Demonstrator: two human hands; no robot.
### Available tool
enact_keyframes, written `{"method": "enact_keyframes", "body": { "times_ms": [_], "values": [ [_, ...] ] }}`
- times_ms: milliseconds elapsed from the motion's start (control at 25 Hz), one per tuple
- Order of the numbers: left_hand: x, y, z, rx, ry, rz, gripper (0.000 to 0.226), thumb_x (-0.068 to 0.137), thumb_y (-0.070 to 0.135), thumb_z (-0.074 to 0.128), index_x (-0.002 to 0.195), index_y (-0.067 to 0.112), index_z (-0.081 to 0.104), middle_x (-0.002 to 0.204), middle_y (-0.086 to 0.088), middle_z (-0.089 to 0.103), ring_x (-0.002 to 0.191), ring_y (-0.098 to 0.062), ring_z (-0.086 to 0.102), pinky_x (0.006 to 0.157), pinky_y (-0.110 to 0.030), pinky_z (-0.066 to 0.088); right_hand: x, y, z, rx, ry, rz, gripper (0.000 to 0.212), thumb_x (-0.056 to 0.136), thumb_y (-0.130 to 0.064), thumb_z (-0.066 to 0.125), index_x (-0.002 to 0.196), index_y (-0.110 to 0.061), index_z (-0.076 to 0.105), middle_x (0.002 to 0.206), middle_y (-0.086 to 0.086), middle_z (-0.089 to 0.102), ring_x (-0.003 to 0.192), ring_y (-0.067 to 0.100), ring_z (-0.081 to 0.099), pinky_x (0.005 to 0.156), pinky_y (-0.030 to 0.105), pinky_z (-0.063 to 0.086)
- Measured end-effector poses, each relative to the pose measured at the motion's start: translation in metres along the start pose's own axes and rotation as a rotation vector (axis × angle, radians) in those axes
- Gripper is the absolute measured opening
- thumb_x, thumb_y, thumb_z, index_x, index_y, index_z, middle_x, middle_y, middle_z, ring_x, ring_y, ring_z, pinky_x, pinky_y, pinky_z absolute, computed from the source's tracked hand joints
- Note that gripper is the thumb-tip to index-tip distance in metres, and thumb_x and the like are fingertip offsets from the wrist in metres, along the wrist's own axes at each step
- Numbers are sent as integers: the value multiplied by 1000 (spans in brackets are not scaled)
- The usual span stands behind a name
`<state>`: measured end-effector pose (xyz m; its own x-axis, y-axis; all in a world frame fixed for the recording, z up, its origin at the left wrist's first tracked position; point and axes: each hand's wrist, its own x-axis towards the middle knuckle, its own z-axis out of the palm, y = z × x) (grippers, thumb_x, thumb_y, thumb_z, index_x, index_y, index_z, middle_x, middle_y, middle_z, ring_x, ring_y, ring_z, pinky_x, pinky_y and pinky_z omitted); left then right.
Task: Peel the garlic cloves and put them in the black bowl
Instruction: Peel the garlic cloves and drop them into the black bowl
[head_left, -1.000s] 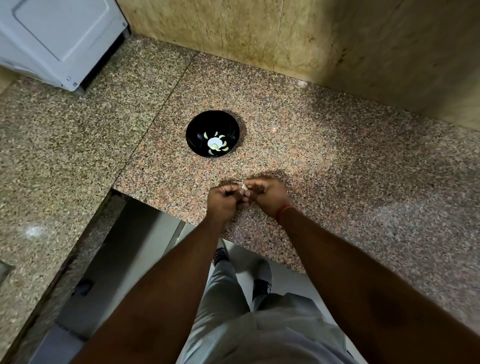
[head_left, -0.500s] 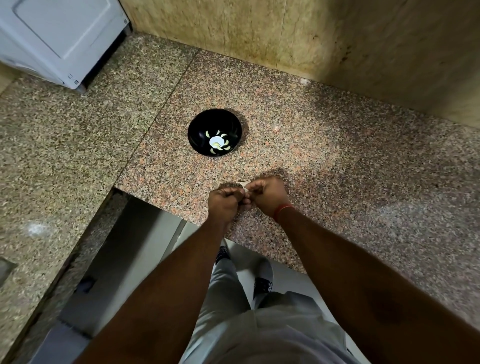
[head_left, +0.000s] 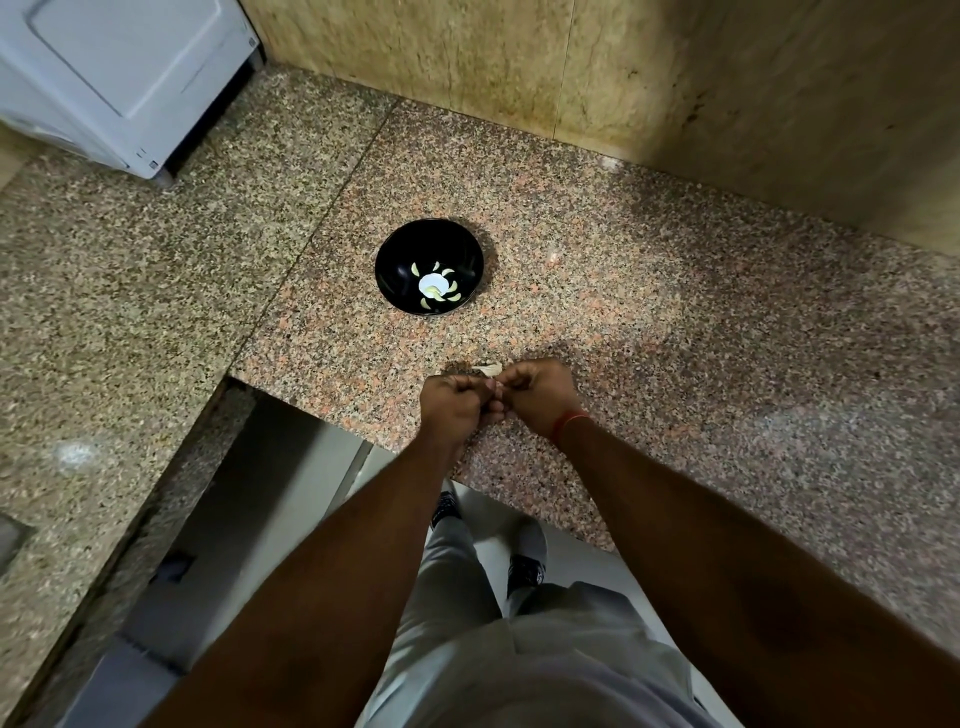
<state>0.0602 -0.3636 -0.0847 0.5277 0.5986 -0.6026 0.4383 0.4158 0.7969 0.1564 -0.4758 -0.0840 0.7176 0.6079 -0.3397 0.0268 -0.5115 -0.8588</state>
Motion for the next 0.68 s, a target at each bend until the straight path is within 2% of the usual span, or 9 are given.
{"method": "enact_keyframes", "body": {
  "times_ms": [200,360,440,560,680],
  "values": [
    [0,5,5,29,22,-5,14,90,-1,73,89,-15,71,71,-24,70,50,-24,67,53,-34,61,7,0,1,-44,-47,47,14,84,-1,75,75,-10,70,75,12,74,73,30,73,70,52,63],
    [0,9,9,65,50,-31,12,92,-3,71,89,-15,69,71,-23,70,49,-23,67,51,-33,60,5,3,3,-64,22,16,16,83,0,73,76,-14,69,74,8,72,73,31,72,71,50,63],
    [-2,10,11,127,65,-1,11,92,-5,69,86,-14,69,68,-18,70,48,-21,67,49,-33,59,0,2,4,-67,39,5,14,82,2,73,84,-12,72,77,8,72,74,30,71,71,47,63],
    [-2,7,12,337,73,82,19,89,-7,70,73,3,70,67,-11,71,52,-19,69,52,-42,62,-1,-1,1,-126,-19,-22,27,82,0,76,106,-12,77,87,5,73,80,24,71,77,38,62],
    [-4,9,13,408,67,103,29,87,-10,70,67,9,63,66,-10,67,54,-21,67,50,-41,60,2,-2,-2,-54,-58,24,21,82,5,75,95,-10,79,86,5,76,80,21,73,76,37,63]
  ]
}}
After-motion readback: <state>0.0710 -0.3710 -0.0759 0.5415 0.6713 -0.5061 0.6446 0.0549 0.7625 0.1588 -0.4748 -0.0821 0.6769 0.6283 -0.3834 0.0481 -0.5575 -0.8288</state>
